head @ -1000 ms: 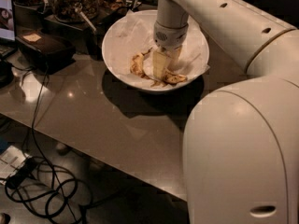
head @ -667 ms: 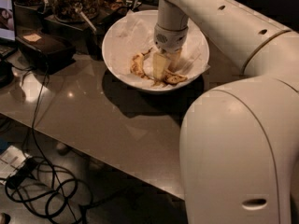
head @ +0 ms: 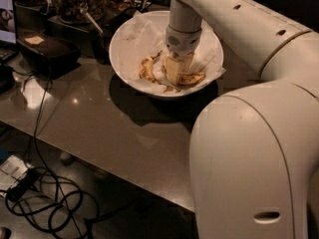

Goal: Pick banana from white bowl

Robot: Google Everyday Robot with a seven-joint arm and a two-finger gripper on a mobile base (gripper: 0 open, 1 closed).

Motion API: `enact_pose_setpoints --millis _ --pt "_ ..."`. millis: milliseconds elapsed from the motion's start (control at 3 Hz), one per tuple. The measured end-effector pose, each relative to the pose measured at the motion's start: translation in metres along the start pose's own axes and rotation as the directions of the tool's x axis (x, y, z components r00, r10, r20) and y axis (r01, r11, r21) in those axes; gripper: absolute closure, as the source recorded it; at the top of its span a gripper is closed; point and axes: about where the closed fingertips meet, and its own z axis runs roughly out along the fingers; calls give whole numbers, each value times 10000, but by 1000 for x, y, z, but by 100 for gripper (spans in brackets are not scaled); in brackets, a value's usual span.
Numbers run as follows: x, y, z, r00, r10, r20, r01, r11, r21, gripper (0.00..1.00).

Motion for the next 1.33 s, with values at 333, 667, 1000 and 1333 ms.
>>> enact_pose_setpoints --millis 333,667,1000,1333 --pt "-2 -4 0 9997 -92 232 85 9995 297 100" --pt "9 -9 -8 9974 -393 606 359 9978 553 100" --pt "23 -14 -19 9938 -774 797 709 9942 814 100" --pt "23 -14 -20 9931 -833 824 763 9935 847 100"
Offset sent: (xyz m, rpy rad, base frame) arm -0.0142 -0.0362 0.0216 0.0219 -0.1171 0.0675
